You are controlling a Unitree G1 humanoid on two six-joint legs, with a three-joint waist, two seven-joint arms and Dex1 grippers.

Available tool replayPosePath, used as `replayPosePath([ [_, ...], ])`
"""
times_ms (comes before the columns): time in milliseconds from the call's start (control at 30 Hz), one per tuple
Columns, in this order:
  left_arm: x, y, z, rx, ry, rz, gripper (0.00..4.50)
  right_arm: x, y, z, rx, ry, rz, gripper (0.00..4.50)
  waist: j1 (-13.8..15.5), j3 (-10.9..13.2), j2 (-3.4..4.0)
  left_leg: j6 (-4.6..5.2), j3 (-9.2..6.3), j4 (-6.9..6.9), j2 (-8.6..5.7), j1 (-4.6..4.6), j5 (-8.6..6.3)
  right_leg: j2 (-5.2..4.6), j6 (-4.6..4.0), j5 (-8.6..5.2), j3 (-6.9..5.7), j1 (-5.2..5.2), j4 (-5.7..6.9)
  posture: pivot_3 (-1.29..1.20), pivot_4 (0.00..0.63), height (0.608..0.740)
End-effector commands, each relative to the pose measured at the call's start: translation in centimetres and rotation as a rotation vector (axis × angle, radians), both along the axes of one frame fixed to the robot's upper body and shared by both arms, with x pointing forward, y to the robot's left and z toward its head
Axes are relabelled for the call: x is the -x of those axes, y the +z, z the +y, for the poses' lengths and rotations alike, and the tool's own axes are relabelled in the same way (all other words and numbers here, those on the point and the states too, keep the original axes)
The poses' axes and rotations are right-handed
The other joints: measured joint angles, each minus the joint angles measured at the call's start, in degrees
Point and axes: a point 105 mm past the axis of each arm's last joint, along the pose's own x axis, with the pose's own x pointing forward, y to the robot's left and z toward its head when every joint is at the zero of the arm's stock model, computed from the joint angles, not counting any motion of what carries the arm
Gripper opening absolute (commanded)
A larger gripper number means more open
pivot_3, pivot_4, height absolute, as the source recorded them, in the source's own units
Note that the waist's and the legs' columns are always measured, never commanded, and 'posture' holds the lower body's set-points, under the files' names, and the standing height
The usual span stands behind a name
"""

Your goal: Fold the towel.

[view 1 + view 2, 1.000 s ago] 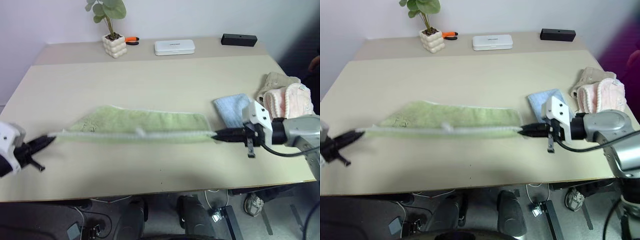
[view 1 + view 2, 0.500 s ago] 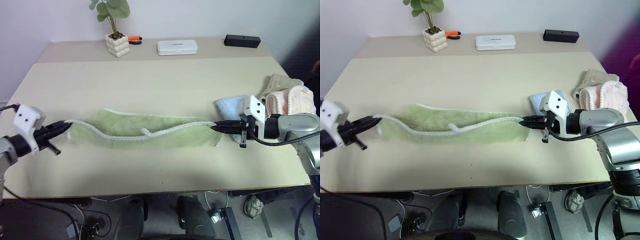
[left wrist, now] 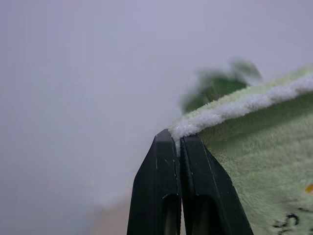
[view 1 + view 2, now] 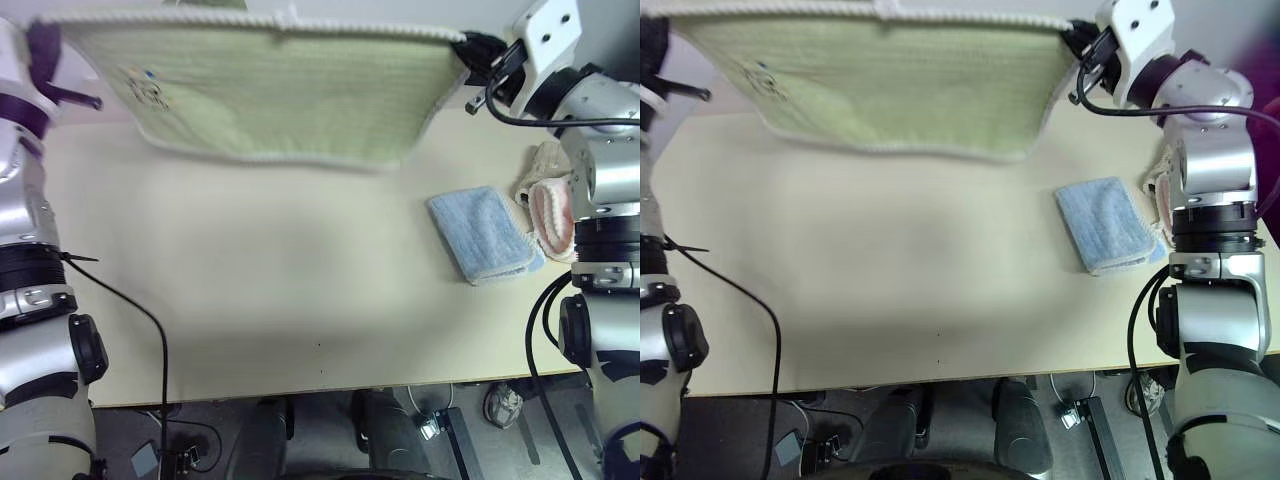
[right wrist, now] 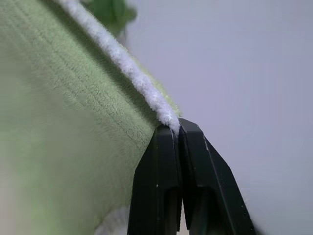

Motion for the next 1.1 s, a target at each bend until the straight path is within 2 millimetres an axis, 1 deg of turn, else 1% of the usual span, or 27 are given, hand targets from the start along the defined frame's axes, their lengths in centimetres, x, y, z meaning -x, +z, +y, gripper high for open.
replayPosePath([
  [33,2.0,-3.1,1.6,-0.006,-0.071,0.095,0.00,1.6,-1.4,0.0,0.015,0.086,0.062,0.06,-0.3,0.0,0.00,0.04,0.12,-0.01,0.00,0.00,-0.03,-0.06,0.01,-0.01,0.00,-0.03,-0.01,0.00,0.150,0.740],
  [67,2.5,-4.4,1.5,-0.019,-0.104,0.147,0.00,2.1,-2.2,0.3,0.027,0.121,0.098,0.06,-0.5,0.0,0.01,0.14,0.24,-0.02,0.00,0.00,-0.08,-0.10,0.01,-0.01,0.00,-0.05,-0.06,0.00,0.150,0.740],
  [100,2.9,-5.1,1.4,-0.026,-0.126,0.180,0.00,2.5,-2.8,0.5,0.035,0.142,0.120,0.06,-0.8,0.0,0.01,0.22,0.28,0.05,0.00,0.00,-0.13,-0.13,0.02,-0.01,0.00,-0.04,-0.01,0.00,0.150,0.740],
  [133,3.8,-6.8,1.5,-0.042,-0.152,0.252,0.00,3.0,-4.2,0.7,0.060,0.172,0.177,0.06,-1.0,0.1,-0.02,0.24,0.30,0.09,-0.01,-0.04,-0.14,-0.14,0.02,-0.01,0.00,-0.04,-0.03,0.00,0.150,0.740],
  [200,6.1,-11.1,2.1,-0.091,-0.180,0.451,0.00,4.5,-7.8,0.8,0.114,0.242,0.325,0.06,-1.2,0.1,-0.03,0.44,0.29,0.21,0.01,-0.08,-0.26,-0.14,0.07,0.03,0.00,-0.05,0.01,0.00,0.150,0.740],
  [233,7.2,-12.8,2.4,-0.098,-0.191,0.533,0.00,5.2,-9.0,0.7,0.125,0.267,0.387,0.06,-1.3,0.1,-0.04,0.49,0.29,0.20,0.03,-0.07,-0.29,-0.14,0.07,0.05,0.02,-0.03,0.01,0.00,0.150,0.740],
  [300,8.7,-14.6,2.9,-0.106,-0.194,0.631,0.00,6.5,-10.7,0.3,0.140,0.300,0.485,0.06,-1.1,0.1,-0.02,0.50,0.31,0.21,0.08,0.09,-0.29,-0.13,0.06,0.04,0.03,0.04,-0.02,0.00,0.150,0.740],
  [367,10.4,-16.5,3.1,-0.122,-0.203,0.748,0.00,8.5,-12.9,-0.1,0.183,0.351,0.619,0.06,-0.5,0.1,-0.02,0.42,0.24,0.23,0.14,0.11,-0.24,-0.07,0.00,0.06,0.00,0.04,0.03,0.00,0.150,0.740],
  [433,11.4,-17.4,3.0,-0.134,-0.222,0.815,0.00,10.0,-13.9,-0.4,0.206,0.387,0.701,0.06,0.3,0.1,0.00,0.41,0.23,0.24,0.18,0.28,-0.23,-0.04,-0.05,0.06,-0.01,0.21,0.02,0.00,0.150,0.740],
  [467,11.8,-17.6,2.9,-0.137,-0.229,0.839,0.00,10.6,-14.3,-0.5,0.220,0.397,0.731,0.06,0.6,0.1,0.00,0.41,0.25,0.24,0.20,0.47,-0.23,-0.04,-0.27,-0.07,-0.01,0.41,-0.02,0.00,0.150,0.740],
  [500,12.3,-18.1,2.8,-0.133,-0.244,0.884,0.00,11.4,-15.1,-0.8,0.246,0.409,0.776,0.06,0.7,0.1,-0.01,0.40,0.26,0.24,0.21,0.64,-0.23,-0.04,-0.34,-0.12,-0.01,0.58,-0.05,0.00,0.150,0.740],
  [567,12.9,-19.0,2.3,-0.138,-0.282,0.957,0.00,12.3,-16.2,-1.2,0.264,0.421,0.838,0.06,0.8,0.0,-0.08,0.40,0.25,0.22,0.23,0.80,-0.24,-0.04,-0.43,-0.20,-0.02,0.78,-0.13,0.00,0.150,0.740],
  [633,12.5,-19.3,2.0,-0.165,-0.287,0.972,0.00,12.1,-16.6,-1.2,0.258,0.400,0.830,0.06,0.7,0.0,-0.08,0.40,0.29,0.20,0.22,0.88,-0.25,-0.05,-0.43,-0.19,-0.02,0.86,-0.19,0.00,0.150,0.740],
  [733,10.7,-19.2,1.9,-0.191,-0.261,0.934,0.00,10.6,-16.9,-1.2,0.237,0.330,0.781,0.06,0.7,0.0,-0.10,0.40,0.31,0.20,0.22,0.94,-0.25,-0.02,-0.43,-0.19,-0.02,0.86,-0.13,0.00,0.150,0.740],
  [800,8.9,-19.1,1.9,-0.209,-0.236,0.900,0.00,9.2,-17.1,-1.2,0.230,0.269,0.736,0.06,0.7,0.0,-0.10,0.39,0.30,0.20,0.23,0.96,-0.24,0.02,-0.41,-0.18,-0.02,0.86,-0.09,0.00,0.150,0.740],
  [833,7.7,-19.1,1.8,-0.211,-0.228,0.882,0.00,8.2,-17.2,-1.3,0.220,0.228,0.708,0.06,0.7,0.0,-0.11,0.39,0.32,0.20,0.21,0.98,-0.24,0.02,-0.37,-0.16,-0.02,0.88,-0.06,0.00,0.150,0.740],
  [933,4.6,-19.4,1.0,-0.219,-0.242,0.868,0.00,6.1,-17.6,-1.4,0.205,0.161,0.675,0.06,0.6,0.0,-0.11,0.39,0.32,0.22,0.19,0.99,-0.23,0.03,-0.17,-0.04,-0.02,0.88,-0.03,0.00,0.150,0.740],
  [1033,2.7,-20.2,0.8,-0.238,-0.242,0.894,0.00,4.7,-18.1,-1.1,0.197,0.141,0.670,0.06,0.5,0.0,-0.13,0.38,0.32,0.21,0.17,0.97,-0.23,0.03,-0.11,0.01,-0.01,0.85,0.01,0.00,0.150,0.740],
  [1100,1.8,-20.9,0.7,-0.242,-0.241,0.915,0.00,3.9,-18.5,-1.0,0.194,0.134,0.668,0.06,0.2,0.0,-0.13,0.39,0.34,0.17,0.18,0.96,-0.24,0.04,-0.11,0.01,-0.01,0.78,0.03,0.00,0.150,0.740],
])
